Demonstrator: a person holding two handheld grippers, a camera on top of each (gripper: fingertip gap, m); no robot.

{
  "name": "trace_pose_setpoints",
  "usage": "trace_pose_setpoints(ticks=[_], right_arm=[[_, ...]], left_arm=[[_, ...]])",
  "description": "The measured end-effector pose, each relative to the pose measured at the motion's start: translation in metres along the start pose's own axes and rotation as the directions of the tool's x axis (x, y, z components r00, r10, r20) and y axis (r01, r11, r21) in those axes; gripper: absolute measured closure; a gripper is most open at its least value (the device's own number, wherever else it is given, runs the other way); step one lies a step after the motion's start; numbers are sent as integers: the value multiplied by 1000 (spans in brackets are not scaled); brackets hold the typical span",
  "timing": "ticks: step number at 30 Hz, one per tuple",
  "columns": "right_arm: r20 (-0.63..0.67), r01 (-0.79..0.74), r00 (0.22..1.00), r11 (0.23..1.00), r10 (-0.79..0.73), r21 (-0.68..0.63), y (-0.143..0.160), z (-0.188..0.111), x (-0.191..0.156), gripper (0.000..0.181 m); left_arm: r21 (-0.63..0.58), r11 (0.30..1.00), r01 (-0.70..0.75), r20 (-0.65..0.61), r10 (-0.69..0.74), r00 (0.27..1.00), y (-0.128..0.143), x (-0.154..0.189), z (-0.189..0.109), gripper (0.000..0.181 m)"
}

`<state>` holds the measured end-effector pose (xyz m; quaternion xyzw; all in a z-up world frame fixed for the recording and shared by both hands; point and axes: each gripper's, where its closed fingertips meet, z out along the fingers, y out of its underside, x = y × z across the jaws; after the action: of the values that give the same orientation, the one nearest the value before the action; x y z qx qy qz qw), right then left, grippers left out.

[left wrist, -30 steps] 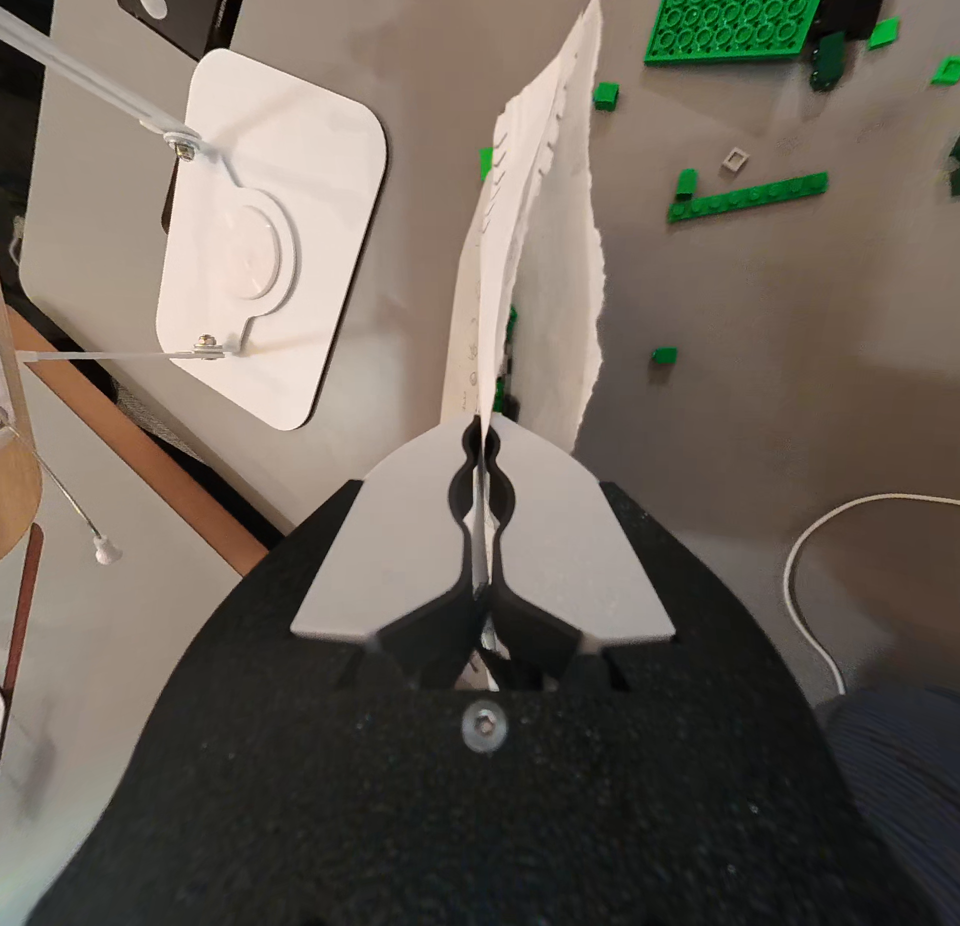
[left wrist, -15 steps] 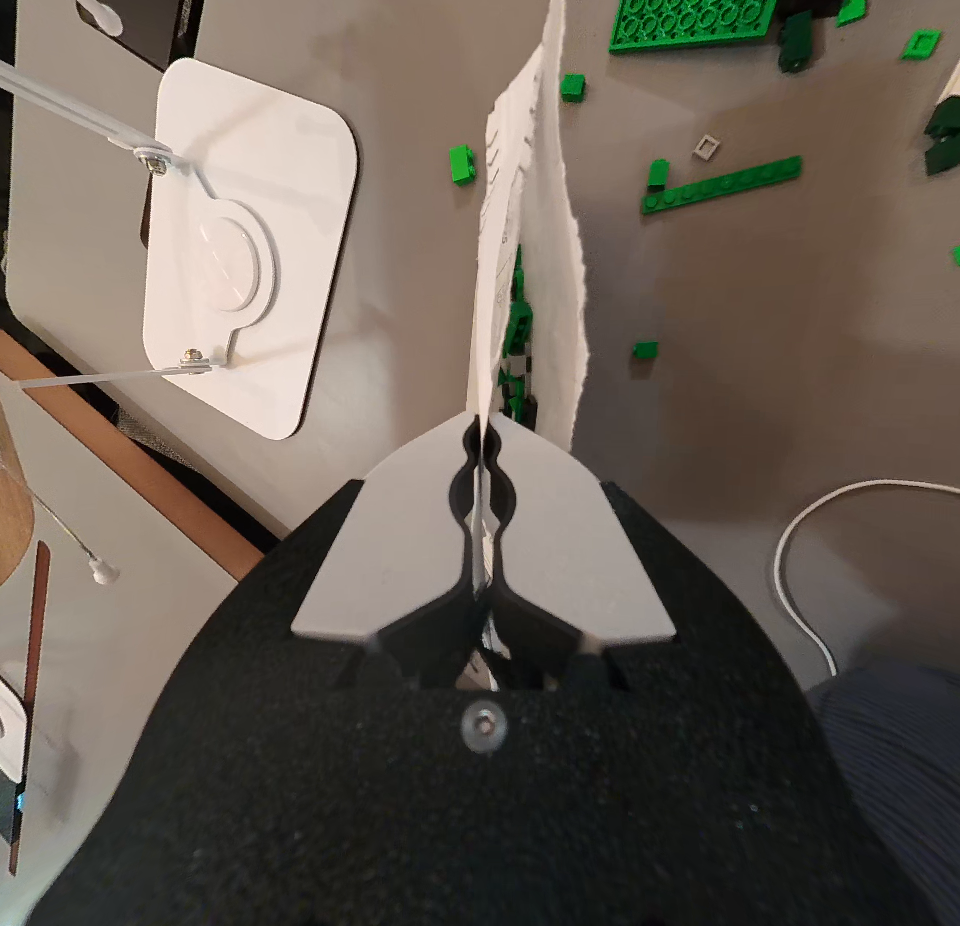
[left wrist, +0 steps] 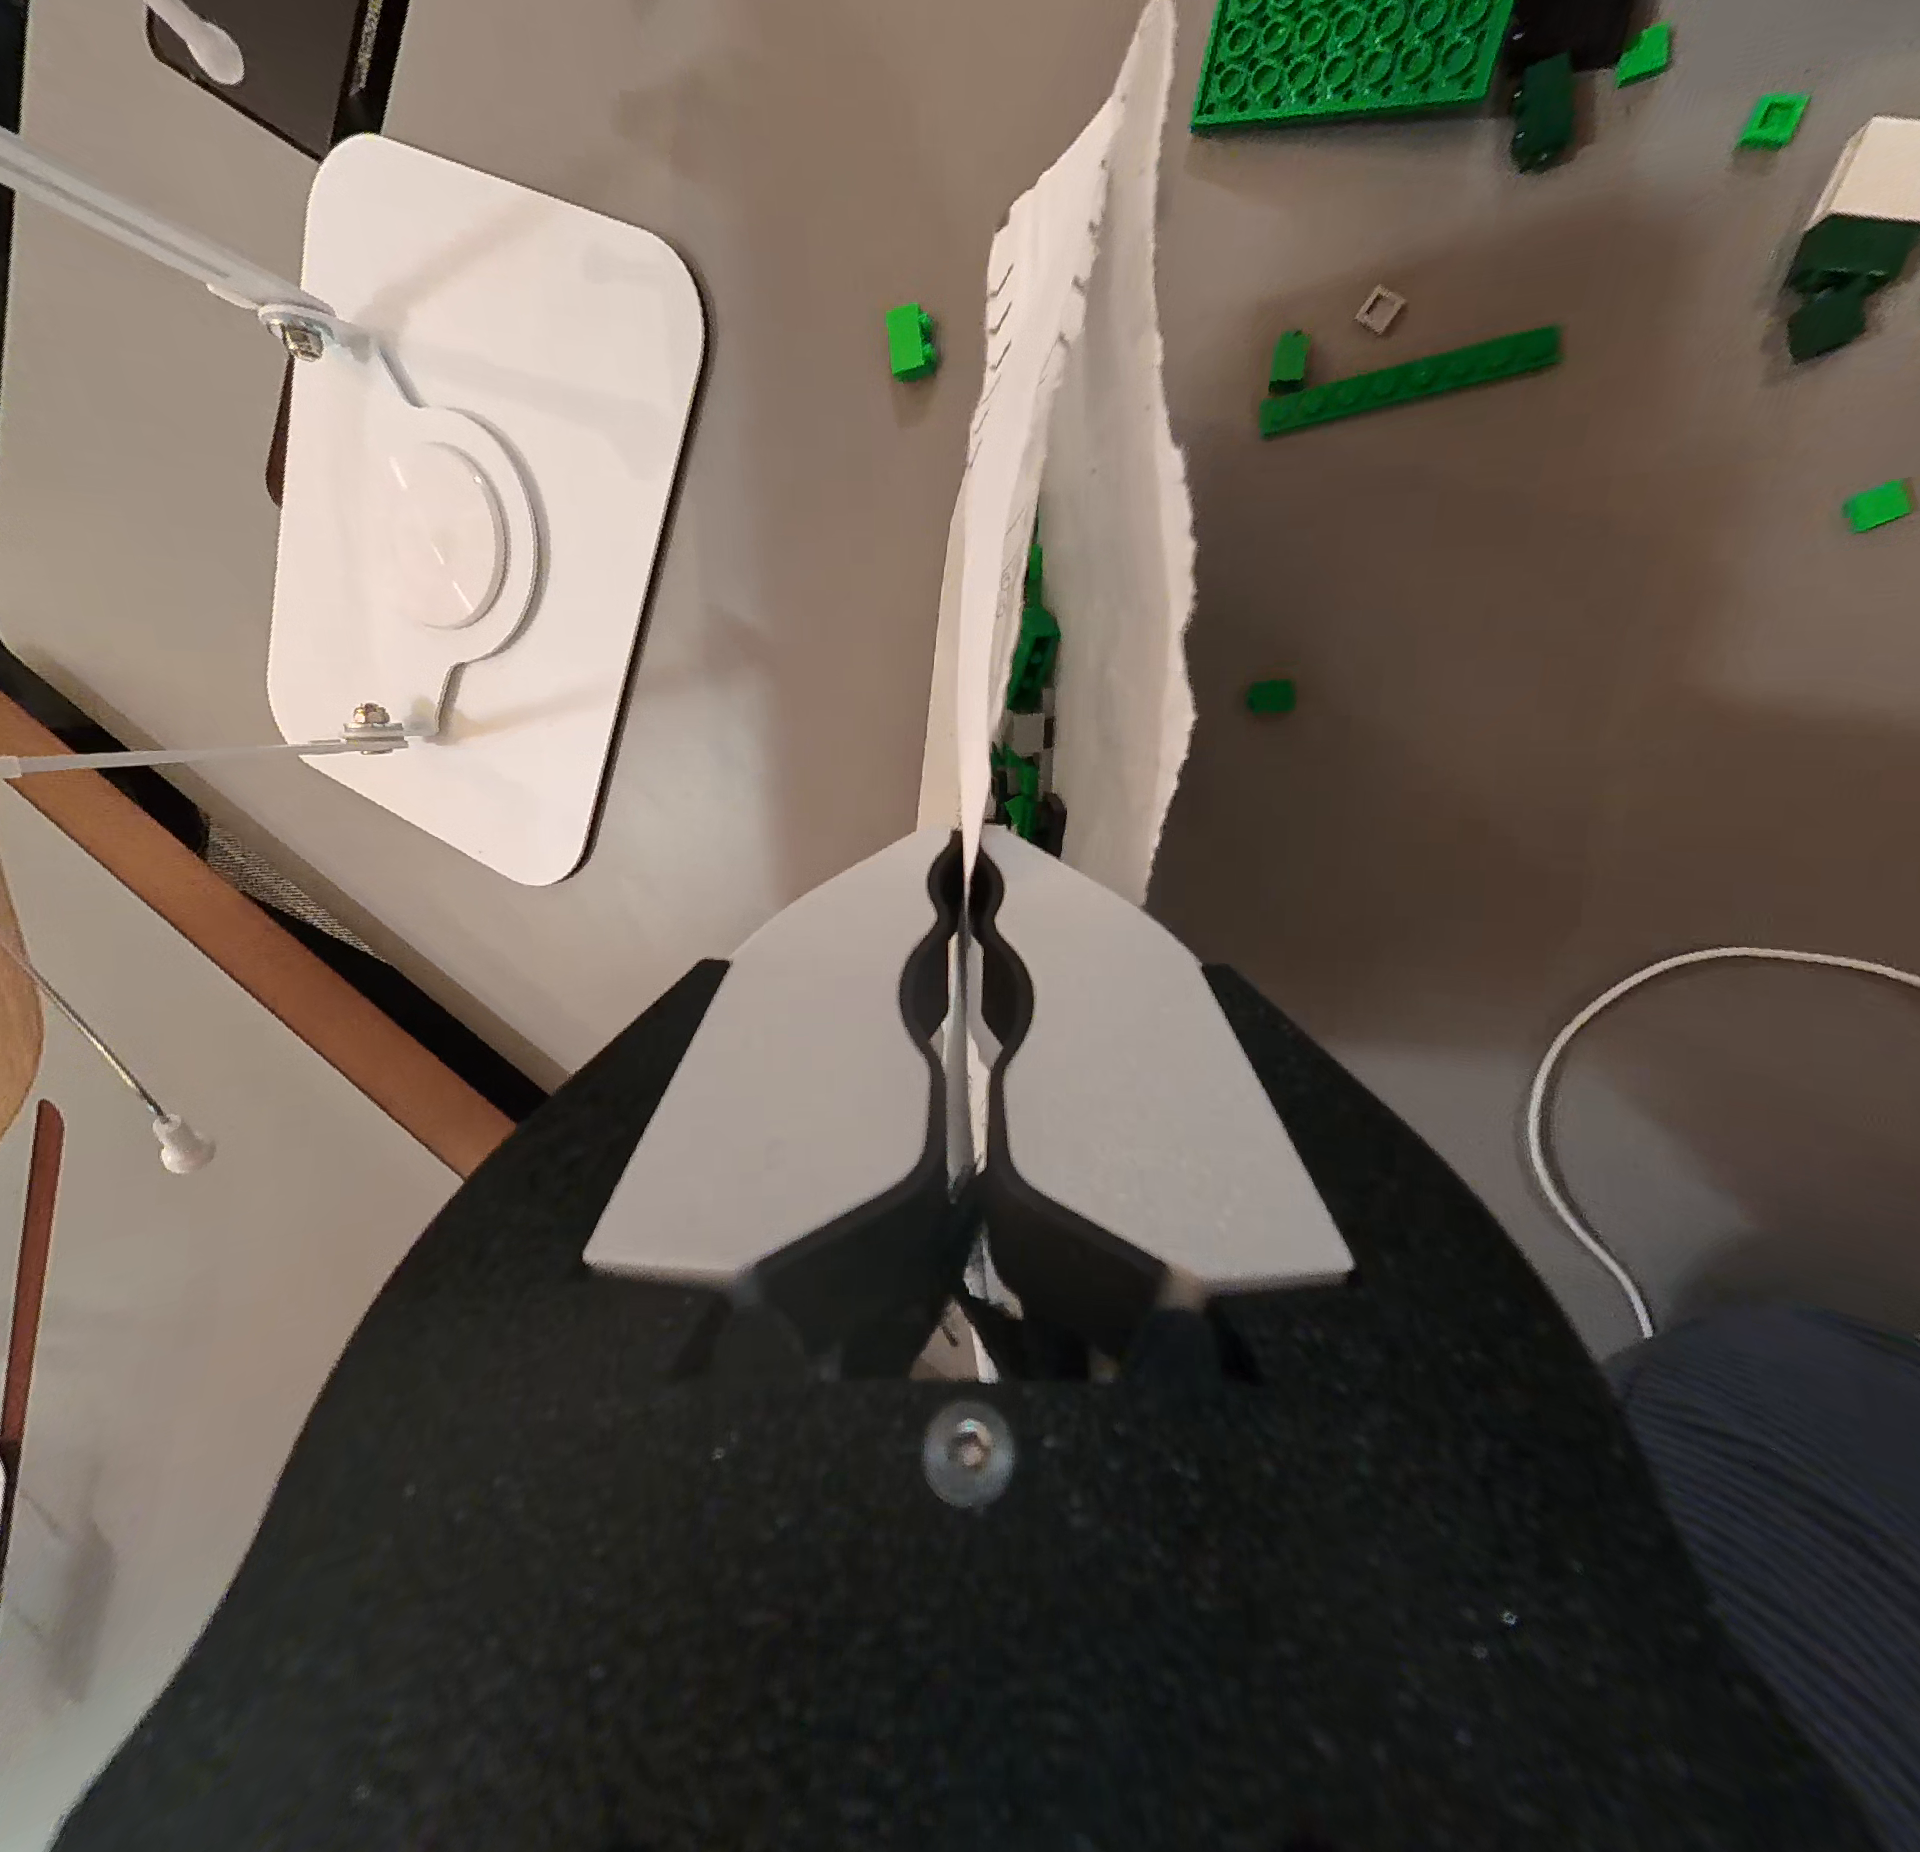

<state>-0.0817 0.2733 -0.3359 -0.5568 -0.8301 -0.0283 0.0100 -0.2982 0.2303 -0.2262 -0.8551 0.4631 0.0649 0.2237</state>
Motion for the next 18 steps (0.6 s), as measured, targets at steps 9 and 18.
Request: trace_pose_setpoints(ticks=[9,18], right_arm=[[-202,-35,974,946,105,322,-26,-64,-3,166],[-288,185,926,372,243,910,-152,-184,-10,166]], left_arm=[[6,1000,-6,-33,7,999,-3,5,2,181],[24,999,-45,-51,46,998,-15,12,7,181]])
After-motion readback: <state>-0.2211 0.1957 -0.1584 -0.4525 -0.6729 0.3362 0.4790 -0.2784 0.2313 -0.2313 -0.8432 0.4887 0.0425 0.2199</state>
